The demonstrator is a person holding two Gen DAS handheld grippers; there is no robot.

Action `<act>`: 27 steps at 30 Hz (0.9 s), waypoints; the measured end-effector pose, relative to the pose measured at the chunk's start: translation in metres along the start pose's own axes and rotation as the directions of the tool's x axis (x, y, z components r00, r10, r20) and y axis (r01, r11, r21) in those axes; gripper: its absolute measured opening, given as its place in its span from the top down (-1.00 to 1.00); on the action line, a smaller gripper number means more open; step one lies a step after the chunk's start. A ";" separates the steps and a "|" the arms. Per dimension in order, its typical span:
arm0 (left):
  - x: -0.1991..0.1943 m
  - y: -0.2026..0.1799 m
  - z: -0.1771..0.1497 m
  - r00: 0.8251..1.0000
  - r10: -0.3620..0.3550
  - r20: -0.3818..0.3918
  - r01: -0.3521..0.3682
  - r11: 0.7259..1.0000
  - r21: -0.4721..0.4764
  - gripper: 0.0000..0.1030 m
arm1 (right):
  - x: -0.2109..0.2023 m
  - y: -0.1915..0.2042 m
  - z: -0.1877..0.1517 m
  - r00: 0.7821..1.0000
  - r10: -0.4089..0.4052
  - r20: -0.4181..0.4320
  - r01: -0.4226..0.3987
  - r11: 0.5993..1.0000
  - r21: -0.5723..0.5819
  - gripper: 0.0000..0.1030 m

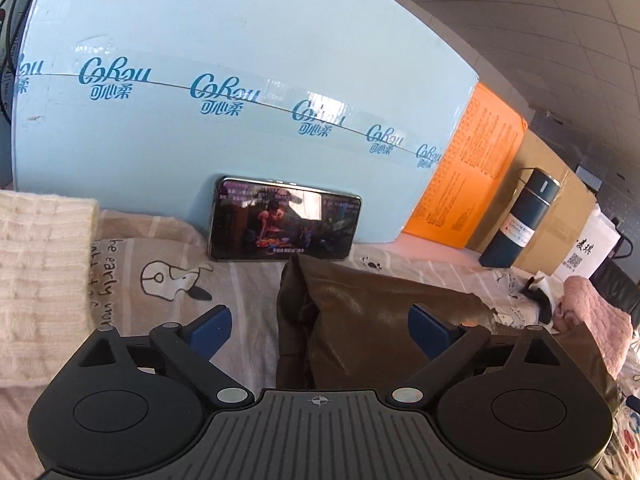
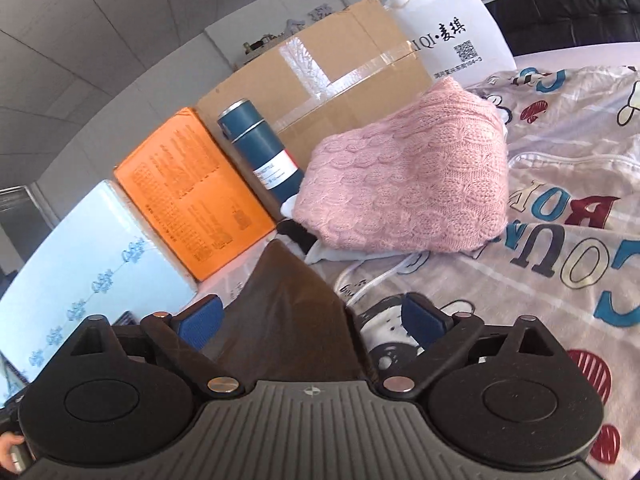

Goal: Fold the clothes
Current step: 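Move the right tool to the jacket edge and close on it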

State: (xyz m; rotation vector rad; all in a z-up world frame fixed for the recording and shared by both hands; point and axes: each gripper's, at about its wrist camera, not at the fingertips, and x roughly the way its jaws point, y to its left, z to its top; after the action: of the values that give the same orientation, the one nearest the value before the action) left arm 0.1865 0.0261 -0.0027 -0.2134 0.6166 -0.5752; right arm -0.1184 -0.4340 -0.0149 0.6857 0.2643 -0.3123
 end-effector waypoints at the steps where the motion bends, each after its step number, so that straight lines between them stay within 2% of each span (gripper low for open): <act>1: -0.001 -0.002 -0.002 1.000 0.008 -0.013 -0.008 1.000 0.004 -0.88 | -0.007 0.002 -0.001 1.000 0.014 0.000 -0.014 1.000 0.004 -0.96; 5: -0.007 -0.009 -0.014 0.998 0.025 -0.055 -0.023 0.999 0.032 -0.90 | -0.026 0.008 -0.002 0.999 -0.018 -0.036 0.021 0.997 0.072 -0.99; 9: -0.017 -0.011 -0.028 0.997 -0.004 -0.076 0.005 1.000 0.017 -0.90 | -0.030 0.000 -0.002 0.989 -0.064 -0.131 0.093 0.970 0.227 -0.99; 13: -0.025 -0.009 -0.033 0.997 -0.026 -0.075 0.025 1.000 -0.008 -0.90 | -0.025 -0.012 -0.011 0.980 0.017 -0.200 0.061 0.925 0.376 -0.99; 18: -0.025 -0.008 -0.037 0.995 -0.035 -0.092 0.032 0.999 -0.033 -0.90 | -0.010 -0.008 -0.021 0.962 0.022 -0.273 0.091 0.913 0.397 -0.99; 22: -0.022 -0.011 -0.040 0.994 -0.025 -0.105 0.022 0.999 -0.022 -0.90 | 0.002 -0.003 -0.023 0.962 0.026 -0.270 0.087 0.914 0.395 -0.99; 27: -0.019 -0.011 -0.043 0.994 -0.013 -0.105 0.012 1.000 -0.014 -0.90 | 0.016 0.002 -0.027 0.978 0.008 -0.207 0.079 0.909 0.410 -0.98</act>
State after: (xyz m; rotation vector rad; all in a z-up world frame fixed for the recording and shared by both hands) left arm 0.1431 0.0266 -0.0236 -0.2001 0.7218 -0.5974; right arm -0.1063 -0.4182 -0.0392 1.1415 0.4137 -0.3373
